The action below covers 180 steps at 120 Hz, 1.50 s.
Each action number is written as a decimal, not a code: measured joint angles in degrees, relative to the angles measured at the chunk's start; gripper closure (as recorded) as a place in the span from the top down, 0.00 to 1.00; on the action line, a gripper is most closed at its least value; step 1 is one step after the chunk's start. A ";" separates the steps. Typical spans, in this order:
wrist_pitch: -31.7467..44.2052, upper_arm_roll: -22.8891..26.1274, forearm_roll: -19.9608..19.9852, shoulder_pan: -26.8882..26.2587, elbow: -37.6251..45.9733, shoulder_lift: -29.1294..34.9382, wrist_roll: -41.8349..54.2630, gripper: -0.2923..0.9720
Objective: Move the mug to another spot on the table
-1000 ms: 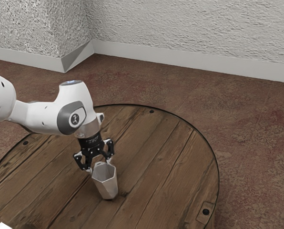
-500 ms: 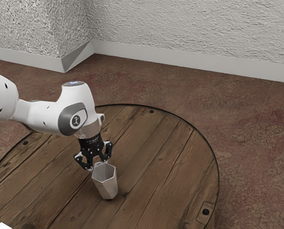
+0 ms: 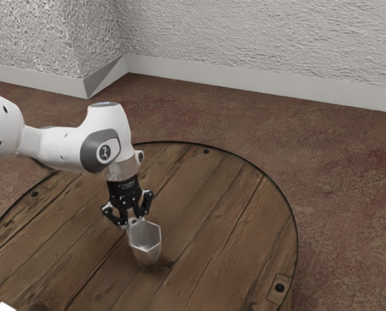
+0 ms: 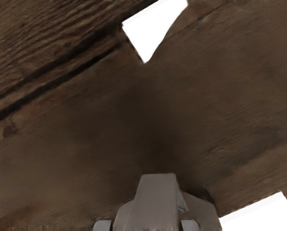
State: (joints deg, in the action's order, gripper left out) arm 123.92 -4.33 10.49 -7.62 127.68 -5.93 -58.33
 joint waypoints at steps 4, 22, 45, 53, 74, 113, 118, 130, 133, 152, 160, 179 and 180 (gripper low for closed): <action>-1.06 0.21 0.62 0.31 -0.58 -0.06 0.00 0.29; -7.06 2.16 4.46 2.78 -4.56 -0.75 0.00 0.28; -12.78 3.29 6.00 6.22 -9.98 -2.87 2.00 0.27; -14.57 3.81 6.00 8.05 -13.03 -5.20 4.26 0.27; -22.94 7.11 3.04 12.46 -26.60 -14.94 12.99 0.26; -38.12 16.19 -11.39 17.08 -47.27 -29.35 31.84 0.26; -39.96 17.96 -13.12 18.47 -49.74 -31.06 33.92 0.26; -44.31 21.22 -17.31 20.53 -54.14 -34.38 38.42 0.25; -45.27 22.00 -18.27 21.03 -55.09 -35.22 39.46 0.25; -49.38 25.36 -21.16 21.55 -57.64 -38.72 44.89 0.25; -50.36 26.26 -21.08 21.51 -57.81 -39.16 46.39 0.25; -51.71 27.31 -20.63 21.47 -59.55 -41.23 49.07 0.25; -51.75 27.32 -20.62 21.47 -59.63 -41.33 49.19 0.25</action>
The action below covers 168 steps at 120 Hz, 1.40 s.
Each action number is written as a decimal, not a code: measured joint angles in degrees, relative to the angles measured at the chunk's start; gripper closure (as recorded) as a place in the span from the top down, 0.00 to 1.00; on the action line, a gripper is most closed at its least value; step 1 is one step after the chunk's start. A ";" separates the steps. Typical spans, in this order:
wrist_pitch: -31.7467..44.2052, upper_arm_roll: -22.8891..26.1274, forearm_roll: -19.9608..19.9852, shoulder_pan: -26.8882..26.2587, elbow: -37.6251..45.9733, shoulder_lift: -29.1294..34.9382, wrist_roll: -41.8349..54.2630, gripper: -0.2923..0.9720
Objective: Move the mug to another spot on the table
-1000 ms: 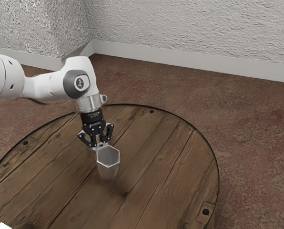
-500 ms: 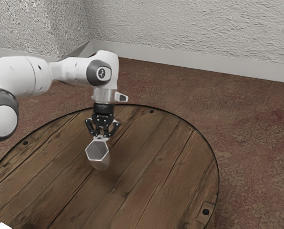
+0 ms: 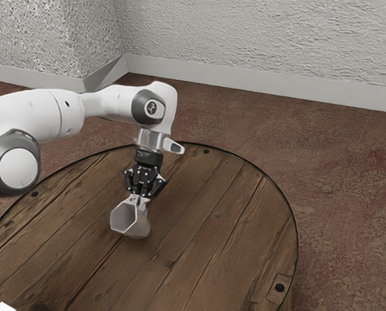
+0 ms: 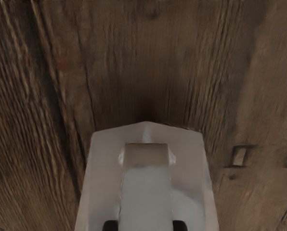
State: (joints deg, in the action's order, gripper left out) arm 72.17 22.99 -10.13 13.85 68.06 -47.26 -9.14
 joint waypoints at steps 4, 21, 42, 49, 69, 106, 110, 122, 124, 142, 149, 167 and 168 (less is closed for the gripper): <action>-0.14 0.02 0.03 -0.02 -0.69 -0.64 0.49 0.26; -0.04 0.11 0.18 0.20 -2.65 -2.80 2.36 0.29; 1.23 -0.04 0.26 -0.06 -3.37 -4.13 4.17 0.27; 1.85 -0.21 0.24 -0.17 -3.65 -4.72 4.68 0.25; 4.07 -0.39 0.09 -0.34 -4.05 -6.14 5.96 0.23; 6.37 -0.39 0.45 -0.58 -5.58 -7.10 7.54 0.49; 6.79 -0.47 0.54 -0.54 -5.56 -6.62 7.66 0.53; 8.25 -0.78 1.09 -0.29 -5.12 -3.72 7.99 0.61; 8.45 -1.05 1.32 -0.15 -4.51 -2.93 8.04 0.62; 10.84 -3.23 3.43 -0.19 1.02 6.64 8.66 0.69; 13.66 -4.99 5.74 -0.31 6.48 13.75 8.94 0.70; 22.03 -8.62 11.21 0.42 22.78 36.07 9.54 0.73; 22.34 -8.74 11.36 0.45 23.04 36.74 9.57 0.73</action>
State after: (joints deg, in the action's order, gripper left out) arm 94.51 14.25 1.23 14.30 91.10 -10.52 0.43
